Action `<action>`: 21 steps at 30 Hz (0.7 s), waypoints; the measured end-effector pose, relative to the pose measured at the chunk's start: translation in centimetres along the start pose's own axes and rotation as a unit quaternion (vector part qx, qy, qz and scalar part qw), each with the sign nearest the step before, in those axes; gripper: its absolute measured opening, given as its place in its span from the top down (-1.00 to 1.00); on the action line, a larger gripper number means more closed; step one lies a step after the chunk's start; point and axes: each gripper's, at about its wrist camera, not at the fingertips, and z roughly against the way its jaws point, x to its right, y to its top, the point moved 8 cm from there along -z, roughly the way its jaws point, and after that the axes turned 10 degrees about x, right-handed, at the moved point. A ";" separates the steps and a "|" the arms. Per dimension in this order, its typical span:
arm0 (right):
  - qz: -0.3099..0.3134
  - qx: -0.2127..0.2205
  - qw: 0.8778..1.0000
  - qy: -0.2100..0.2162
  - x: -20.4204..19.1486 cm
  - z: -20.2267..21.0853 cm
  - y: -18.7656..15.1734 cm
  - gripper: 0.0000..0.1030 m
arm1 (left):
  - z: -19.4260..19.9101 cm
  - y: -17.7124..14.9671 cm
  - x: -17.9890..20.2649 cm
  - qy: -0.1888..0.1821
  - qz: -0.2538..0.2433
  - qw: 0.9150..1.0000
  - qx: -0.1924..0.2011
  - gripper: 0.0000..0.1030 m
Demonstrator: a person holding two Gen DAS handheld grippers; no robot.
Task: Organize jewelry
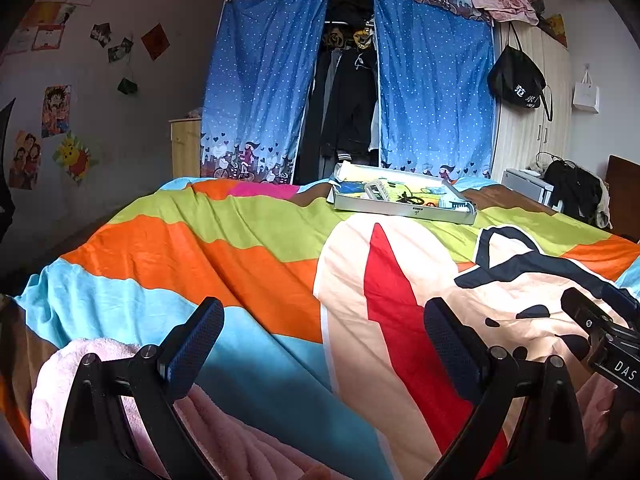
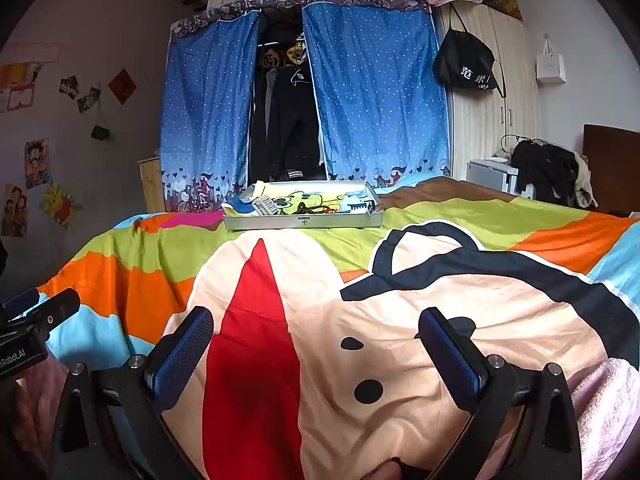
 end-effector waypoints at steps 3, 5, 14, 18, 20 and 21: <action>0.000 0.000 1.000 0.000 0.0 0.0 0.0 -1.00 | 0.0 0.0 0.0 0.000 -0.001 1.000 0.001 -0.90; 0.000 0.000 1.000 0.000 0.0 0.0 0.0 -1.00 | 0.0 0.0 0.0 0.000 -0.001 1.000 0.000 -0.90; 0.000 0.000 1.000 0.000 0.0 0.0 0.0 -1.00 | 0.3 -0.1 -0.5 0.007 -0.002 1.000 0.000 -0.90; 0.000 0.000 1.000 0.001 0.0 0.0 0.1 -1.00 | 0.5 -0.1 -0.6 0.009 -0.006 1.000 0.001 -0.90; 0.000 0.000 1.000 0.001 0.1 0.1 0.1 -1.00 | 0.5 -0.1 -0.5 0.009 -0.006 1.000 0.001 -0.90; 0.000 -0.001 1.000 0.001 0.1 0.0 0.1 -1.00 | 0.5 -0.1 -0.5 0.009 -0.008 1.000 0.002 -0.90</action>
